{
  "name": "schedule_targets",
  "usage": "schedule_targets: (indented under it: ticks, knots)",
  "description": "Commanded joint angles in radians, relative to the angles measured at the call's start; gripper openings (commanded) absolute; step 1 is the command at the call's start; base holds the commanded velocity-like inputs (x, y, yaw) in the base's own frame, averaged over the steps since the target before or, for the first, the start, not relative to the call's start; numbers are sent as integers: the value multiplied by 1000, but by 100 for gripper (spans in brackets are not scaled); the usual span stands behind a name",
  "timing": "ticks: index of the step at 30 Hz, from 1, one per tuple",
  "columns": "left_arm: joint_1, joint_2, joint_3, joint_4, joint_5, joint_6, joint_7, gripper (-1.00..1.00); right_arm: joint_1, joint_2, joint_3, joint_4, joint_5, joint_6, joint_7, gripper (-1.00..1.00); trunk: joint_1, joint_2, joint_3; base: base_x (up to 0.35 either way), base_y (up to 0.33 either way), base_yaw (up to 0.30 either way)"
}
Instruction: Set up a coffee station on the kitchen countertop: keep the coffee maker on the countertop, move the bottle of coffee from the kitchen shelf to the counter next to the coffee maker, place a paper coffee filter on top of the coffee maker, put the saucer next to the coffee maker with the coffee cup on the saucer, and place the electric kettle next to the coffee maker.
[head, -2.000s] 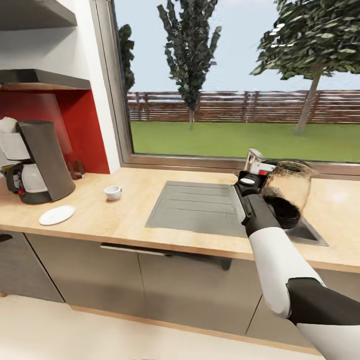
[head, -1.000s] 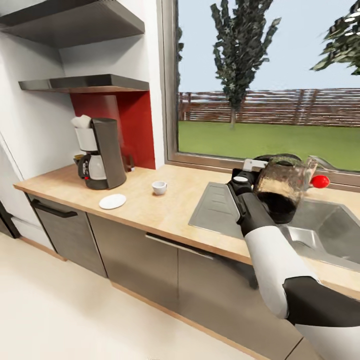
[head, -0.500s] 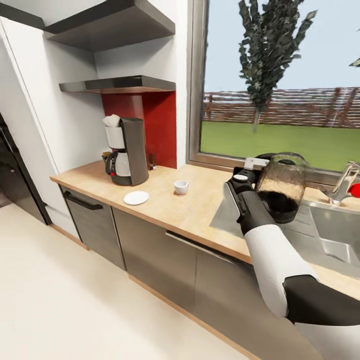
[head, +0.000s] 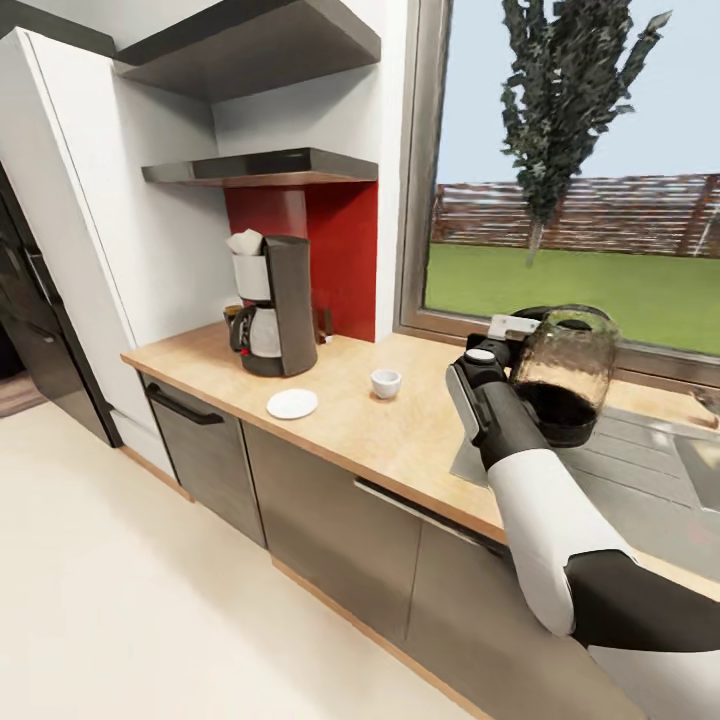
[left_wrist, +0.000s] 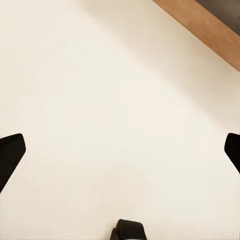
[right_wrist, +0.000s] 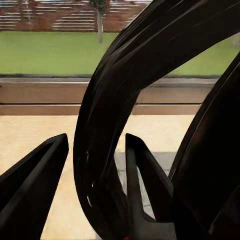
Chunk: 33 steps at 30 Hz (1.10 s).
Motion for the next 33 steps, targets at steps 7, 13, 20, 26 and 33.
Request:
schedule_targets:
  ticks: [7, 13, 20, 26, 33]
  knots:
    - [0, 1, -2, 0, 10, -1, -5, 100, -1, 0, 3, -1, 2, 7, -4, -100, 0, -1, -1, 116, 93, 1]
    - [0, 1, 0, 0, 10, 0, -5, 100, -1, 0, 3, -1, 2, 7, -4, -100, 0, -1, -1, 207, 186, 0]
    - [0, 1, 9, 1, 10, 0, -5, 100, -1, 0, 3, -1, 2, 6, -5, -100, 0, -1, -1, 96, 56, 0]
    - [0, 1, 10, 1, 10, 0, -5, 100, -1, 0, 3, -1, 2, 6, -4, -100, 0, -1, -1, 102, 1, 0]
    - [0, 1, 10, 1, 10, 0, -5, 100, -1, 0, 3, -1, 2, 6, -4, -100, 0, -1, -1, 123, 0, 0]
